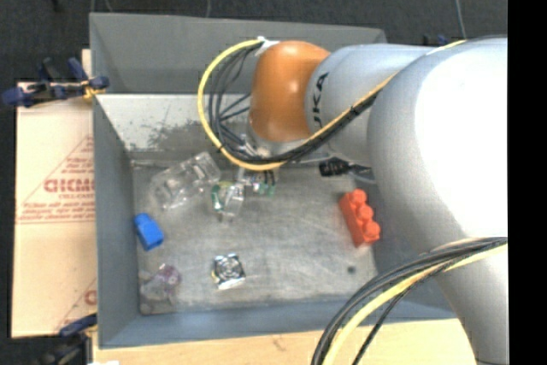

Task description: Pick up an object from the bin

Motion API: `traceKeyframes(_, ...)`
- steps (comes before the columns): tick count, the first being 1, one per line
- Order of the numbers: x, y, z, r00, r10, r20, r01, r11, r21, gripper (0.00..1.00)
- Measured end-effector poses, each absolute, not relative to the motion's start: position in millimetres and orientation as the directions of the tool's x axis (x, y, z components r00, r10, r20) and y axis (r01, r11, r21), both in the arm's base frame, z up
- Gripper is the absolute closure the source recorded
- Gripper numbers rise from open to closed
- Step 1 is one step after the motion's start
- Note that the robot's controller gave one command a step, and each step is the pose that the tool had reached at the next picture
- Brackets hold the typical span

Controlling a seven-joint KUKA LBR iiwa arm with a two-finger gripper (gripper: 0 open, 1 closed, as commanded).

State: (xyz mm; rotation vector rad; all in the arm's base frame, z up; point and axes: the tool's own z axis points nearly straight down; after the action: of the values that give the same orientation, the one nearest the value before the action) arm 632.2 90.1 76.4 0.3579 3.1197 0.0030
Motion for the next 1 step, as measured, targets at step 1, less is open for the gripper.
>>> traceKeyframes(1,633.7,90.9,79.6,-0.974,0.225,-0.005,0.225,0.974,0.004,1.0)
